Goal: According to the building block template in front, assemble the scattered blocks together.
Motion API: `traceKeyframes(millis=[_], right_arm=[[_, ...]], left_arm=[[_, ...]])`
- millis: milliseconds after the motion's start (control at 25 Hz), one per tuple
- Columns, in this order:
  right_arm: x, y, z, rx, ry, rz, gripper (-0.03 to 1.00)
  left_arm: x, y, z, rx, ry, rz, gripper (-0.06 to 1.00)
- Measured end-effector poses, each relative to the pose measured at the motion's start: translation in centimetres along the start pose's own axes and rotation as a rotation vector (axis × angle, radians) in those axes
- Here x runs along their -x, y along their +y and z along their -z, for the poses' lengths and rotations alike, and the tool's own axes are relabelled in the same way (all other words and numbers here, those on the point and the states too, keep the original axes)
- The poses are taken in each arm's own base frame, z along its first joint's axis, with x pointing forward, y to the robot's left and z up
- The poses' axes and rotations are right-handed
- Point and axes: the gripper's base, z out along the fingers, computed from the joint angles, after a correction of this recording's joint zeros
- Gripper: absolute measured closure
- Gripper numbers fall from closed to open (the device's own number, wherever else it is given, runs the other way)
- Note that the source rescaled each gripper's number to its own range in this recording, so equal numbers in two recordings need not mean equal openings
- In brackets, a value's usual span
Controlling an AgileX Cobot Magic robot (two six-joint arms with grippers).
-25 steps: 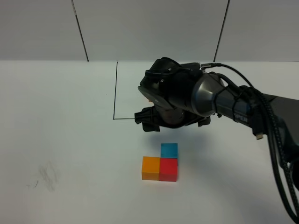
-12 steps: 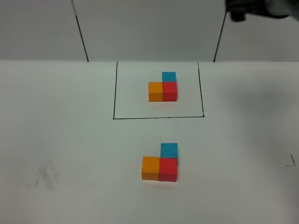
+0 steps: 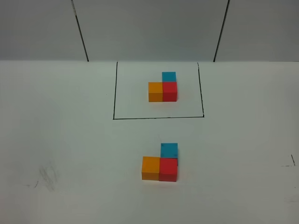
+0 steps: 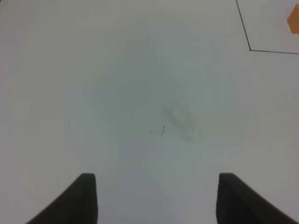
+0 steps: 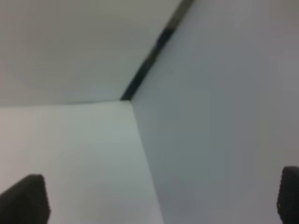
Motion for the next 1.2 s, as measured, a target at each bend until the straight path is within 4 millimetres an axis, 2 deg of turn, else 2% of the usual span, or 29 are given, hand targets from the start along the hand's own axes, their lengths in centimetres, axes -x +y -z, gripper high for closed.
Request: traceKeyframes(millis=[160,320,440,560,720,920,1000,1200], right_arm=[[-1.9,-2.5,4.9,-0.005,0.017,0.027,-0.03],[-3.6,-4.3,10.7,0.049,-0.105,0.031,-0.03],[-6.4,-5.0,14.4,0.098,-0.181,0.036,-0.03],[-10.2,-4.9,16.5,0.132,-0.209,0.033,-0.03],[-15.8,-4.7,18.5,0.147,-0.261,0.030,-0.03],[-21.3,-3.1,19.4,0.224,-0.386,0.018,-0.03],[-23.2,-2.4,19.4,0.264,-0.419,0.006,-0.03],[-26.4,-0.8,17.4,0.387,-0.413,0.004,-0.01]], left_arm=[[0.0,0.0,0.0,0.000,0.000,0.000,0.70],[0.0,0.0,0.0,0.000,0.000,0.000,0.70],[0.0,0.0,0.0,0.000,0.000,0.000,0.70],[0.0,0.0,0.0,0.000,0.000,0.000,0.70],[0.0,0.0,0.0,0.000,0.000,0.000,0.70],[0.0,0.0,0.0,0.000,0.000,0.000,0.70],[0.0,0.0,0.0,0.000,0.000,0.000,0.70],[0.0,0.0,0.0,0.000,0.000,0.000,0.70]])
